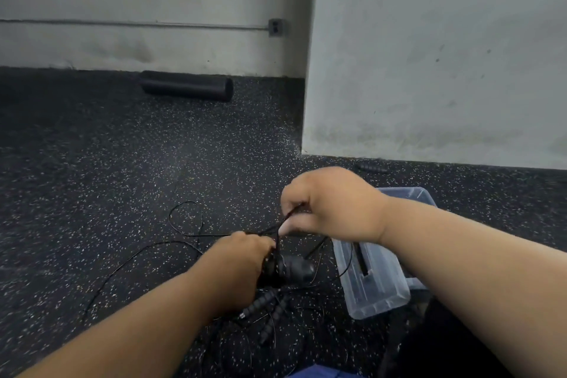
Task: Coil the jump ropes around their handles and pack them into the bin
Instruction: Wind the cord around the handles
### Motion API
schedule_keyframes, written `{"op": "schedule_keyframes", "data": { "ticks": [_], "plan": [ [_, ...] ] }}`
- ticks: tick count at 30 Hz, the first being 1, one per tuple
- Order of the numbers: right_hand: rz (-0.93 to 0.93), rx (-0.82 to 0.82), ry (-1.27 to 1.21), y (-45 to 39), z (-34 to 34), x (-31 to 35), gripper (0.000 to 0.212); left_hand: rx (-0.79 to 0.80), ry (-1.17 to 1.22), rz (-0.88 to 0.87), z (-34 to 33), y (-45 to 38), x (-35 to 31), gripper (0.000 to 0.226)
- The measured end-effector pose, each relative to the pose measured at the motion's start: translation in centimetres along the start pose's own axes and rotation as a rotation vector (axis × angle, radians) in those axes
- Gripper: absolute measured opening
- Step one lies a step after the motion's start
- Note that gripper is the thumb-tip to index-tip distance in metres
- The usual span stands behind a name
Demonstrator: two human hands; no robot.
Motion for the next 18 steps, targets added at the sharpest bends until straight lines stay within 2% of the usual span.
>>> {"op": "schedule_keyframes", "data": {
  "ticks": [2, 6, 8, 10, 12, 15, 17, 18],
  "plan": [
    [-0.168, 0.004, -0.186, 0.0, 0.4, -2.3, 0.045, -0.128, 0.064, -0.162, 1.4, 0.6, -1.9, 0.025],
    [-0.341, -0.064, -0.461, 0.3, -0.1, -5.8, 0.062, -0.419, 0.362, -0.187, 6.1, 2.3, -1.6, 0.027],
    [-0.381, -0.072, -0.524, 0.3, -0.8, -6.4, 0.065, -0.566, 0.603, -0.07, 7.5, 3.2, 0.0, 0.034],
    [-0.398, -0.039, -0.517, 0.3, -1.8, -6.3, 0.058, -0.632, 0.919, 0.109, 7.8, 3.5, 2.0, 0.042],
    [-0.388, -0.009, -0.487, 0.3, -2.6, -5.9, 0.052, -0.687, 1.105, 0.322, 7.6, 3.3, 4.3, 0.044],
    [-0.305, 0.013, -0.323, 0.5, -2.5, -5.1, 0.046, -0.688, 1.082, 0.6, 6.8, 2.7, 8.1, 0.064],
    [-0.161, 0.004, -0.154, 0.7, -1.7, -3.7, 0.039, -0.573, 0.884, 0.696, 5.4, 2.1, 10.2, 0.065],
    [-0.093, -0.011, -0.106, 0.8, -1.3, -2.6, 0.034, -0.476, 0.702, 0.711, 4.3, 1.7, 11.1, 0.061]
  ]
}}
Point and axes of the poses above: each hand's wrist, its own y-axis away from the middle knuckle, its own z-axis out of the back of the hand, x = y × z, the point moved 5 cm from there along -y, towards the middle knuckle, and after that the axes turned 10 degrees about -y, right-handed, at the moved point
